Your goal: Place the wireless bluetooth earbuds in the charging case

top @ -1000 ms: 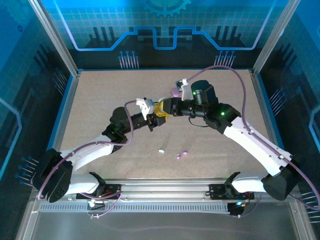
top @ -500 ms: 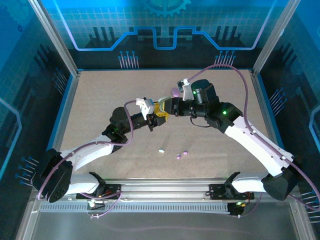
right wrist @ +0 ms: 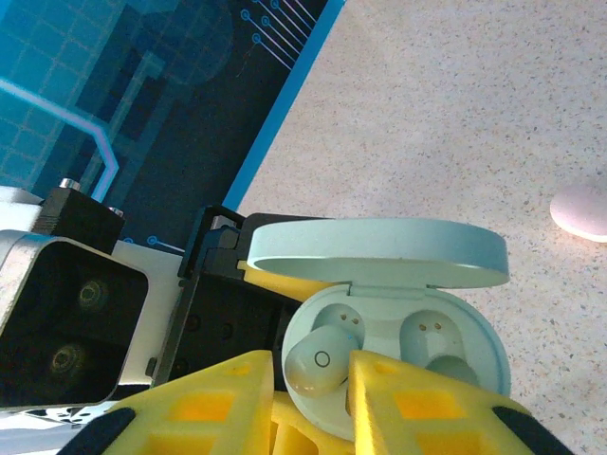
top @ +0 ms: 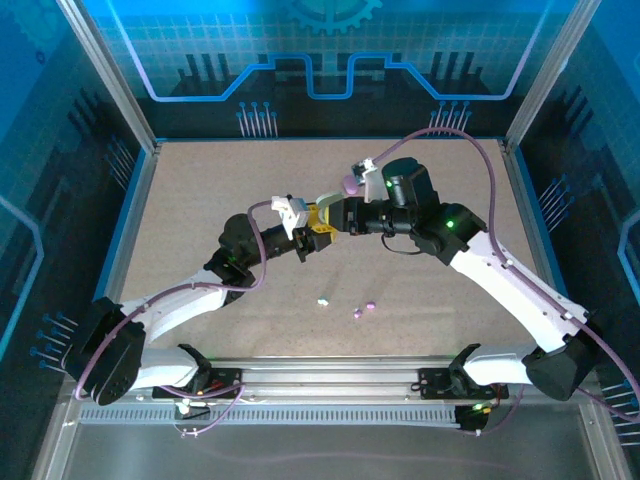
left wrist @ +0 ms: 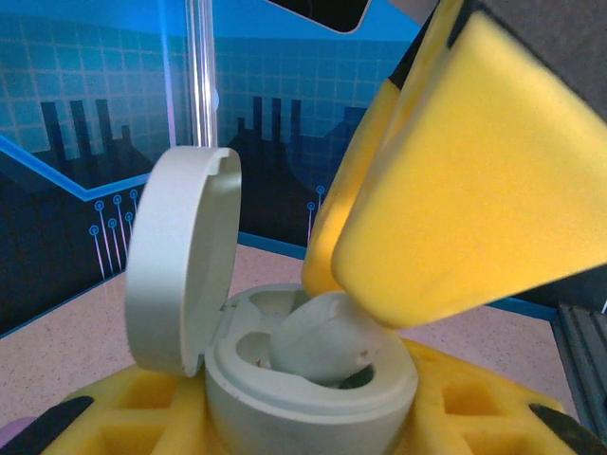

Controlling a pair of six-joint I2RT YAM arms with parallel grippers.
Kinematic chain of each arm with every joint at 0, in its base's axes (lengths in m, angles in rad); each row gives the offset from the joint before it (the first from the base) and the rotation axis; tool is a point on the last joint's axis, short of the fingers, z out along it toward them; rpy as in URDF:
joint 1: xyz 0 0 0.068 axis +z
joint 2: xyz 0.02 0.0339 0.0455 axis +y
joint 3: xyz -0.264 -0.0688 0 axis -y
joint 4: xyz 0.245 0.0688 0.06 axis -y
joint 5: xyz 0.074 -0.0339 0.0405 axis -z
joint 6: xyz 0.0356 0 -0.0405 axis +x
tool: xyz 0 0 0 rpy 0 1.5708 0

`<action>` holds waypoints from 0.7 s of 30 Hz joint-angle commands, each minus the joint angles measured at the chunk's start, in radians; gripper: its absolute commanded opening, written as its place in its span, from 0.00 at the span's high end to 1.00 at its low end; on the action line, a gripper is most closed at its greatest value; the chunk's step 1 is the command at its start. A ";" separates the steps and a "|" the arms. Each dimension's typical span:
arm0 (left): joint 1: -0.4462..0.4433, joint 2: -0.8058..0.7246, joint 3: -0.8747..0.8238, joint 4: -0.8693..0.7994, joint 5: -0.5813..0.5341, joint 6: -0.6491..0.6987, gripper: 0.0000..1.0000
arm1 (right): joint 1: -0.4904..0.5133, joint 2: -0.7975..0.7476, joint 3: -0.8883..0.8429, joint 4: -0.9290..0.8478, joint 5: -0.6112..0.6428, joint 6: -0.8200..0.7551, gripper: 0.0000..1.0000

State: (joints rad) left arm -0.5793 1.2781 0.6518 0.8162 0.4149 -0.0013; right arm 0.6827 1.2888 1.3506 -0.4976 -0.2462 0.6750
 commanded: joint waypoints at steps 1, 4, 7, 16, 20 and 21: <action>-0.005 -0.028 0.003 0.046 -0.007 0.014 0.65 | 0.014 0.002 0.031 -0.034 0.006 -0.013 0.73; -0.006 -0.030 0.003 0.041 -0.002 0.023 0.65 | 0.015 -0.003 0.038 -0.079 0.094 -0.026 0.75; -0.007 -0.035 0.003 0.034 -0.003 0.029 0.65 | 0.015 -0.001 0.054 -0.105 0.095 -0.067 0.75; -0.006 -0.031 0.003 0.036 -0.002 0.030 0.65 | 0.013 0.007 0.079 -0.131 0.068 -0.113 0.73; -0.006 -0.031 0.003 0.033 -0.005 0.030 0.65 | 0.013 -0.007 0.064 -0.064 -0.004 -0.077 0.70; -0.006 -0.032 0.003 0.032 -0.006 0.030 0.65 | 0.014 -0.010 0.060 -0.047 -0.021 -0.068 0.68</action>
State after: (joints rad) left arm -0.5793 1.2697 0.6518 0.8139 0.4149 0.0059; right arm 0.6827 1.2938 1.4025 -0.5957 -0.2108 0.5907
